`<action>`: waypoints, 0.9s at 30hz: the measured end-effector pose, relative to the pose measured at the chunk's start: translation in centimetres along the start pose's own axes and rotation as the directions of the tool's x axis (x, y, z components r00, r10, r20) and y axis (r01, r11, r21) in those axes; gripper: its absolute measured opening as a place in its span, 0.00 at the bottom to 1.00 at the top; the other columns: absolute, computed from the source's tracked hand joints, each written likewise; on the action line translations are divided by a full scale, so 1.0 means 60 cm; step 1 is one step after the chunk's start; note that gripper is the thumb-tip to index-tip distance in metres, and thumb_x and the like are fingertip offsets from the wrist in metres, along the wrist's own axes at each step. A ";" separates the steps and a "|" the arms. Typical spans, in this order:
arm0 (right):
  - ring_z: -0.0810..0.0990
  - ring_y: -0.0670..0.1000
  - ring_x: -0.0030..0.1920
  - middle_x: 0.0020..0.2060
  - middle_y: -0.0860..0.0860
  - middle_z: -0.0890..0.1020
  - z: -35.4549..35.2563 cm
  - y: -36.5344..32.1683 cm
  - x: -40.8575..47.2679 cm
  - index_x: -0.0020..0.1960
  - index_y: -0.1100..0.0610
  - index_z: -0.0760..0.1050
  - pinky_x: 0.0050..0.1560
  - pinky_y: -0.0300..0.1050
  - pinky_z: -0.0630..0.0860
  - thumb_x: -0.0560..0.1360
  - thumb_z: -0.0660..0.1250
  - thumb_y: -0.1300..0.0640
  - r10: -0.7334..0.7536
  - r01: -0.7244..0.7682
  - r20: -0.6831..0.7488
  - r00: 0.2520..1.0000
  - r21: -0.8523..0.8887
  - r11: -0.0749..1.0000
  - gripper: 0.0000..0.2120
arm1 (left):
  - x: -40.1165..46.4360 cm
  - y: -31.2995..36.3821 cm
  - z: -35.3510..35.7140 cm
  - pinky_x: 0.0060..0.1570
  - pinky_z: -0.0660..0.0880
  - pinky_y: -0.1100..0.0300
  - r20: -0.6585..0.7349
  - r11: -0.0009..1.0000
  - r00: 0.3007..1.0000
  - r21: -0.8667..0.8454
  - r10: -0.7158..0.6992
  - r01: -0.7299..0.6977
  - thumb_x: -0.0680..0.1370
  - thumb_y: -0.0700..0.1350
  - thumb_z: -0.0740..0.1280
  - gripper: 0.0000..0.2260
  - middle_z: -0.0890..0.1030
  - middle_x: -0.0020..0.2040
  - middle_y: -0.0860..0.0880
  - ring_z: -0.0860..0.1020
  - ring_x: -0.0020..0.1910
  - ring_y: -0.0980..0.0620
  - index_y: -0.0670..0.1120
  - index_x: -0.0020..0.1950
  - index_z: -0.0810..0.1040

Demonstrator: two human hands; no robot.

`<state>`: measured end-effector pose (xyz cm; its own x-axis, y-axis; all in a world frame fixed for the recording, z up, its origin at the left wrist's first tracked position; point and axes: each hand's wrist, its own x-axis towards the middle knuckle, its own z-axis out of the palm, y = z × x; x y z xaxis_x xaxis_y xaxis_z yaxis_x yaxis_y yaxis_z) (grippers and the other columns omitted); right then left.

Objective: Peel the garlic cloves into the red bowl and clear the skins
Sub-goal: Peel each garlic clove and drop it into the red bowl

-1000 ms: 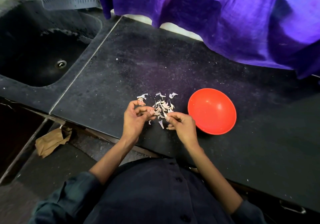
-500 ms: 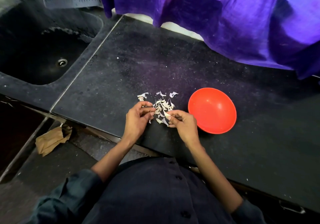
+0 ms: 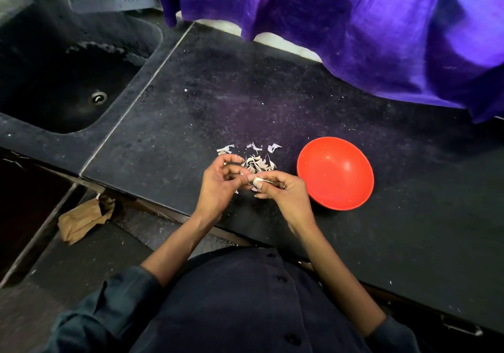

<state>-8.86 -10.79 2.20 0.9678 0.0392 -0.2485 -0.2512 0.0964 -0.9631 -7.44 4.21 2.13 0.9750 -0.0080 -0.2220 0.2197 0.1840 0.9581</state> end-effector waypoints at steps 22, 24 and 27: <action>0.85 0.51 0.39 0.42 0.53 0.85 0.020 -0.007 -0.006 0.49 0.60 0.83 0.40 0.41 0.81 0.73 0.70 0.69 -0.138 0.132 -0.089 0.987 -0.066 0.989 0.08 | 0.002 -0.002 0.012 0.34 0.77 0.64 -0.049 0.998 0.999 -0.060 0.000 -0.003 0.76 0.26 0.62 0.18 0.80 0.32 0.50 0.79 0.31 0.56 0.47 0.45 0.59; 0.84 0.49 0.40 0.41 0.48 0.84 0.016 -0.004 -0.006 0.49 0.58 0.84 0.42 0.40 0.80 0.72 0.72 0.66 -0.244 0.217 -0.101 0.964 -0.227 0.950 0.08 | 0.002 -0.001 0.013 0.34 0.76 0.65 -0.063 0.999 0.998 0.024 0.026 -0.024 0.77 0.25 0.61 0.19 0.78 0.35 0.48 0.78 0.32 0.58 0.47 0.45 0.59; 0.80 0.41 0.39 0.39 0.43 0.82 0.011 -0.006 -0.007 0.49 0.58 0.85 0.43 0.31 0.75 0.71 0.74 0.60 -0.434 0.362 -0.033 0.901 -0.494 0.791 0.07 | 0.002 -0.001 0.015 0.35 0.76 0.66 -0.079 0.990 0.995 0.135 0.062 -0.050 0.77 0.26 0.62 0.19 0.76 0.38 0.45 0.78 0.33 0.60 0.48 0.44 0.58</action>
<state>-9.18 -10.16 2.69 0.9809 -0.0398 0.1903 0.1588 -0.4006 -0.9024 -7.32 3.32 2.18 0.9810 0.0814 -0.1763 0.1726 0.0499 0.9837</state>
